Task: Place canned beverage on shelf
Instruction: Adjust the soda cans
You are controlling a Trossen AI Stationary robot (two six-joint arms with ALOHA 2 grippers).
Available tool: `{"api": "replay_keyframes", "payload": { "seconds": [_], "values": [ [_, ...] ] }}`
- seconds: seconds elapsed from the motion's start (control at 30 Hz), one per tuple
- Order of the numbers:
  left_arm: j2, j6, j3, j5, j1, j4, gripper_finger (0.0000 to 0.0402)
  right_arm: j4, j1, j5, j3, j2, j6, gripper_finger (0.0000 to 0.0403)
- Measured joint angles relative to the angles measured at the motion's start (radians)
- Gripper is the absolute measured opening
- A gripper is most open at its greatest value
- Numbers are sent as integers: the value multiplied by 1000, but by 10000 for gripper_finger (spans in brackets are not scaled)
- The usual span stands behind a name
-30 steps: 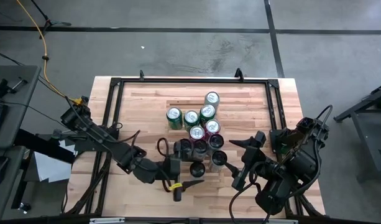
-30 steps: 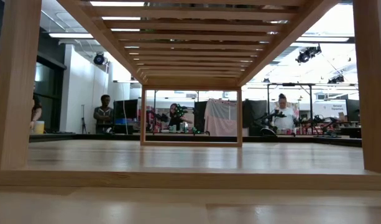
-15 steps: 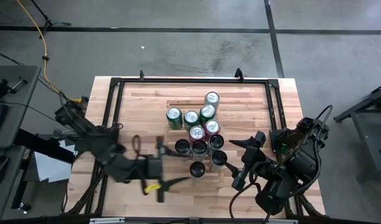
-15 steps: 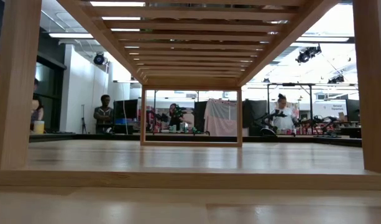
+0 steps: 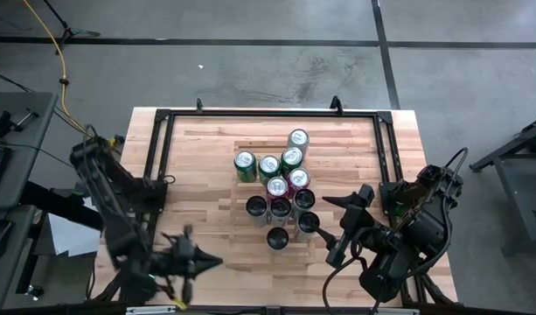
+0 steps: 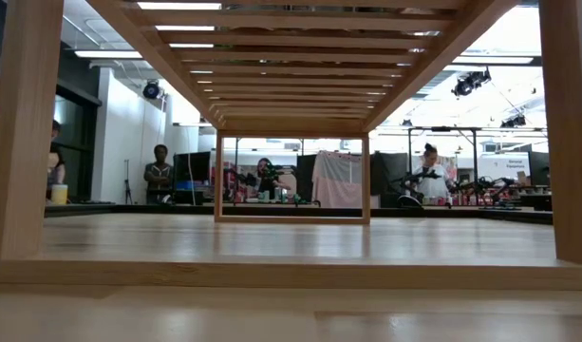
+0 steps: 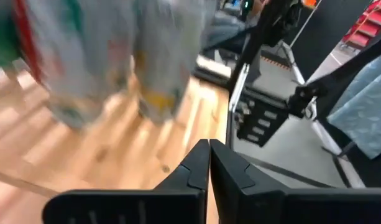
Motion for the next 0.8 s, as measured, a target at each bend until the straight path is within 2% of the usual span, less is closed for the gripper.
{"api": "replay_keyframes", "payload": {
  "seconds": [0.1, 0.27, 0.37, 0.57, 0.8],
  "values": [
    [78, -15, -23, 59, 37, 96, 1, 0, -2, 4, 0, 0, 0, 307],
    [170, 52, 8, 237, 145, 182, 0, 0, -3, 13, 0, 0, 4, 307],
    [206, 88, 27, 307, 207, 229, 0, 0, -3, 18, 0, 0, 6, 307],
    [245, 77, 39, 338, 288, 279, 0, 1, -3, 19, 0, 0, 27, 307],
    [251, 27, 39, 321, 312, 283, 0, 1, -3, 19, 0, 0, 26, 307]
  ]
}}
